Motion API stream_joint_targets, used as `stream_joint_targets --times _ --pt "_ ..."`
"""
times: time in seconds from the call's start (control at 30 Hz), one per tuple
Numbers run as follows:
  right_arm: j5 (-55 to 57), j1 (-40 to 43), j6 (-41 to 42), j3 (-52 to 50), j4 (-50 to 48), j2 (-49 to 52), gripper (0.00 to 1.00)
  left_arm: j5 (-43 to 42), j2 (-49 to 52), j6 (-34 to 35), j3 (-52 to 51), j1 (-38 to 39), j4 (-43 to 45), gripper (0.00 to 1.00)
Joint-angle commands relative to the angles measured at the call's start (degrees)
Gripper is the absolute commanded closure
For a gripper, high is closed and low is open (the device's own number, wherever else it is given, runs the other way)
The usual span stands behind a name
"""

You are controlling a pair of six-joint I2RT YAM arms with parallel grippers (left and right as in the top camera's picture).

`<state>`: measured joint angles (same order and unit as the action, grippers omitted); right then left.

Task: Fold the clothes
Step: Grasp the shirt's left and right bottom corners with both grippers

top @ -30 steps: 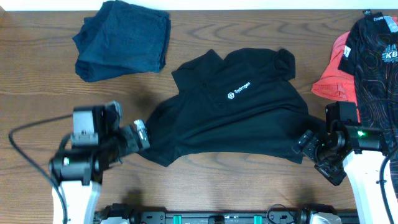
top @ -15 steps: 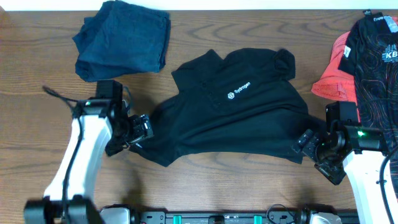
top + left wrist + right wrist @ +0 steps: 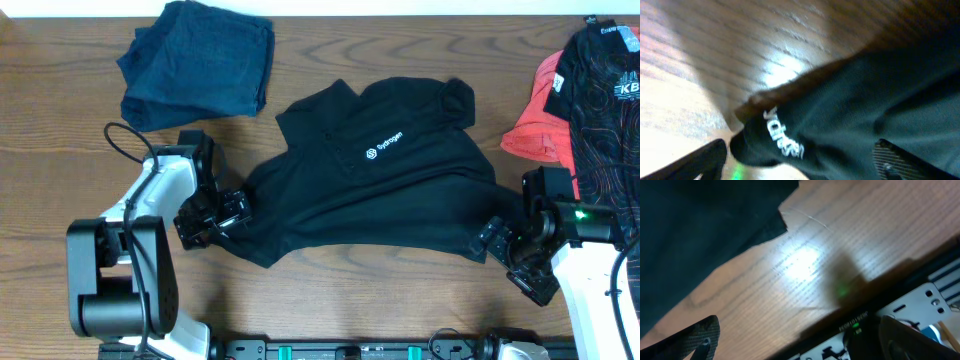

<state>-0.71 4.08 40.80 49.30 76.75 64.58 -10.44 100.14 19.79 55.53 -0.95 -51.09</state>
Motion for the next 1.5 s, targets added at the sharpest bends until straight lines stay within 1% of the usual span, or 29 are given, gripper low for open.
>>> stream_joint_targets --times 0.0,0.1,0.2,0.3,0.37,0.43,0.5,0.7,0.73,0.77,0.8,0.83,0.87,0.93,0.97,1.2,1.27,1.47 --pt "-0.3 0.3 0.3 -0.1 0.7 -0.5 0.01 1.3 1.0 0.2 0.0 0.0 0.5 0.17" --pt "-1.0 0.3 0.4 -0.8 0.6 -0.5 0.01 1.3 1.0 0.2 -0.1 0.0 1.7 0.26" --pt "-1.2 0.3 3.9 -3.4 0.3 -0.5 0.01 1.3 1.1 0.2 -0.9 0.0 3.6 0.40" --pt "-1.1 0.4 5.7 -7.3 -2.9 -0.5 0.01 1.3 1.1 0.2 -2.5 0.0 5.5 0.47" --pt "-1.3 0.4 5.7 -9.6 -5.6 -0.5 0.01 1.3 1.1 0.2 -3.8 0.0 7.0 0.50" --pt "-1.2 0.4 5.7 -11.2 -8.0 -0.5 0.01 1.3 1.1 0.2 -5.1 0.0 8.5 0.57" --pt "-1.3 0.4 5.7 -11.9 -10.1 -0.5 0.01 1.3 1.1 0.0 -6.0 0.0 9.5 0.59" --pt "-1.2 0.3 5.6 -11.9 -14.5 -0.5 0.01 1.2 1.1 -1.5 -6.3 0.0 10.0 0.59" --pt "-1.2 0.3 5.6 -11.9 -14.9 -0.4 0.03 1.0 1.1 -1.5 -6.3 0.0 10.0 0.59" --pt "-1.2 0.3 5.6 -11.9 -15.3 -0.4 0.10 0.3 1.1 -1.5 -6.3 0.0 9.9 0.59" --pt "-1.2 0.3 5.6 -11.9 -15.8 -0.3 0.15 -0.7 1.1 -1.5 -6.3 0.0 9.9 0.59" --pt "-1.1 0.3 5.6 -11.9 -16.4 -0.1 0.16 -1.3 1.1 -1.5 -6.3 0.0 9.9 0.60" --pt "-1.1 0.3 5.6 -11.9 -16.9 0.2 0.17 -2.0 1.1 -1.5 -6.3 0.0 9.8 0.64" --pt "-1.0 0.3 5.7 -11.9 -18.3 1.0 0.17 -2.6 1.1 -1.5 -6.3 0.0 9.4 0.68" --pt "-1.0 0.3 5.7 -11.9 -18.9 1.6 0.17 -2.6 1.1 -1.5 -6.3 0.0 9.4 0.69" --pt "-1.1 0.3 5.9 -11.9 -20.7 6.7 0.18 -2.6 1.1 -1.5 -6.3 0.0 9.2 0.69" --pt "-1.3 0.3 5.9 -11.9 -20.7 8.4 0.22 -2.6 1.1 -1.5 -6.3 0.0 9.2 0.69" --pt "-1.2 0.3 5.9 -11.9 -22.3 11.7 0.19 -2.6 1.1 -1.5 -6.3 0.0 9.2 0.69"
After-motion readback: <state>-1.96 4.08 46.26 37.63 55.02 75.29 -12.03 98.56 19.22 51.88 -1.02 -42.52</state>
